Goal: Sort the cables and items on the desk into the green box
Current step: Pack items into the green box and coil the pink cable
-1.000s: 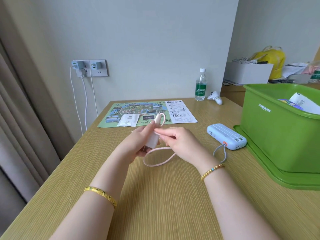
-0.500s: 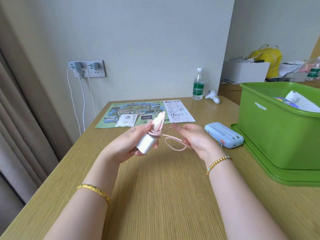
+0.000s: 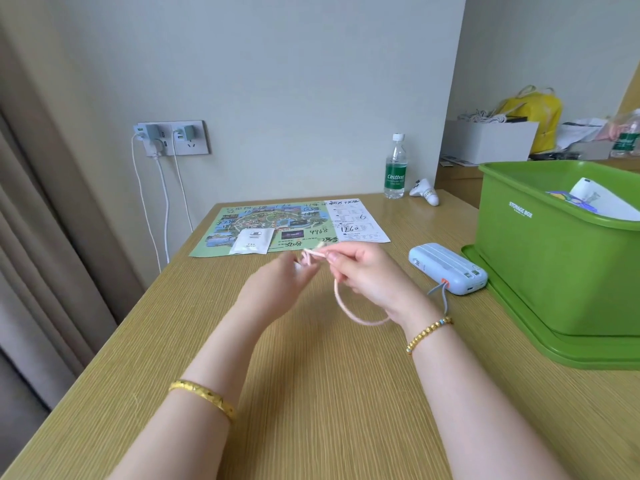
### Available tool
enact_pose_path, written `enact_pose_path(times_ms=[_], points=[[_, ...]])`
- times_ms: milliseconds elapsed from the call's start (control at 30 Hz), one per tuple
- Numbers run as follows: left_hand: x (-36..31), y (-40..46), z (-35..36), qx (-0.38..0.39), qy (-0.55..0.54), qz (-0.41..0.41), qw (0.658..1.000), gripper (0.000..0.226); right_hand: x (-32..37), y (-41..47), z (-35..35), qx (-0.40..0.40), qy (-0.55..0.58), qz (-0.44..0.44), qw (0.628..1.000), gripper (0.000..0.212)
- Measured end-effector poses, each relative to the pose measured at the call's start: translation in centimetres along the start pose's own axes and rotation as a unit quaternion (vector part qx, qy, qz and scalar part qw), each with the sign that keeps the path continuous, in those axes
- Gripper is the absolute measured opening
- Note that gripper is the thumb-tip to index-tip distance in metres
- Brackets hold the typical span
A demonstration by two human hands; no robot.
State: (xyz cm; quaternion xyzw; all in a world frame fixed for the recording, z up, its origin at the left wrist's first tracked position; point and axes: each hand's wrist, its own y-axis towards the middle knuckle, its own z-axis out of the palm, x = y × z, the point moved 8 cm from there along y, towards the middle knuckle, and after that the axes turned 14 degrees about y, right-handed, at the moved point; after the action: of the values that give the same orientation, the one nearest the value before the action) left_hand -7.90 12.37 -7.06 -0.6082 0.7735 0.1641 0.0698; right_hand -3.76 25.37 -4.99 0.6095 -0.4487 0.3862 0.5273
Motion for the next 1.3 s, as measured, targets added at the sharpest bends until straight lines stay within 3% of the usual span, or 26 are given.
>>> enact_pose_path(times_ms=[100, 233, 300, 333, 400, 467, 500, 733, 833, 900, 967, 1033, 1100, 1200, 1300], points=[[1.1, 0.0, 0.4, 0.068, -0.285, -0.022, 0.956, 0.043, 0.0, 0.1, 0.8, 0.019, -0.079, -0.028, 0.996, 0.027], [0.3, -0.4, 1.1, 0.141, -0.452, -0.01, 0.881, 0.035, -0.1, 0.3, 0.1, -0.006, -0.107, -0.04, 0.993, 0.027], [0.0, -0.4, 1.1, 0.169, -0.511, -0.017, 0.843, 0.041, -0.1, 0.2, 0.0, -0.005, -0.117, -0.046, 0.992, 0.028], [0.0, -0.3, 1.0, 0.169, -0.518, -0.016, 0.838, 0.046, -0.1, 0.2, 0.1, -0.002, -0.13, -0.053, 0.99, 0.028], [0.4, -0.2, 1.1, 0.14, -0.466, -0.026, 0.873, 0.054, 0.1, 0.0, 0.6, 0.013, -0.163, -0.064, 0.984, 0.028], [0.9, -0.1, 1.1, 0.097, -0.407, -0.04, 0.907, 0.046, -0.1, -0.1, 1.1, 0.029, -0.176, -0.058, 0.982, 0.026], [0.9, 0.0, 1.1, 0.085, -0.407, -0.045, 0.908, 0.041, -0.1, 0.0, 1.1, 0.031, -0.171, -0.052, 0.983, 0.025], [1.6, 0.6, -0.8, 0.027, -0.59, -0.053, 0.805, 0.032, -1.8, 0.0, -1.4, -0.04, 0.09, 0.071, 0.993, 0.02], [0.4, -0.1, -1.5, 0.065, -0.61, 0.033, 0.789, 0.037, -2.8, 0.0, -1.6, -0.052, 0.161, 0.117, 0.979, 0.02], [-1.3, -1.3, -1.5, 0.147, -0.554, 0.119, 0.811, 0.035, -3.3, -0.1, -1.8, -0.066, 0.214, 0.136, 0.965, 0.017], [-2.7, -2.7, -0.7, 0.225, -0.415, 0.168, 0.866, 0.028, -3.6, -0.1, -2.0, -0.079, 0.244, 0.144, 0.956, 0.016], [-3.5, -3.6, 0.5, 0.276, -0.261, 0.181, 0.907, 0.031, -3.8, -0.1, -2.0, -0.082, 0.263, 0.15, 0.95, 0.015], [-3.4, -3.9, 1.8, 0.306, -0.142, 0.156, 0.928, 0.039, -3.8, -0.2, -2.0, -0.08, 0.258, 0.151, 0.951, 0.013], [-2.3, -3.2, 2.3, 0.265, -0.012, 0.114, 0.958, 0.048, -3.2, -0.2, -1.9, -0.067, 0.22, 0.124, 0.965, 0.013], [-1.2, -1.6, 1.1, 0.139, 0.07, 0.079, 0.985, 0.055, -1.8, -0.1, -1.3, -0.031, 0.196, 0.073, 0.978, 0.018]])
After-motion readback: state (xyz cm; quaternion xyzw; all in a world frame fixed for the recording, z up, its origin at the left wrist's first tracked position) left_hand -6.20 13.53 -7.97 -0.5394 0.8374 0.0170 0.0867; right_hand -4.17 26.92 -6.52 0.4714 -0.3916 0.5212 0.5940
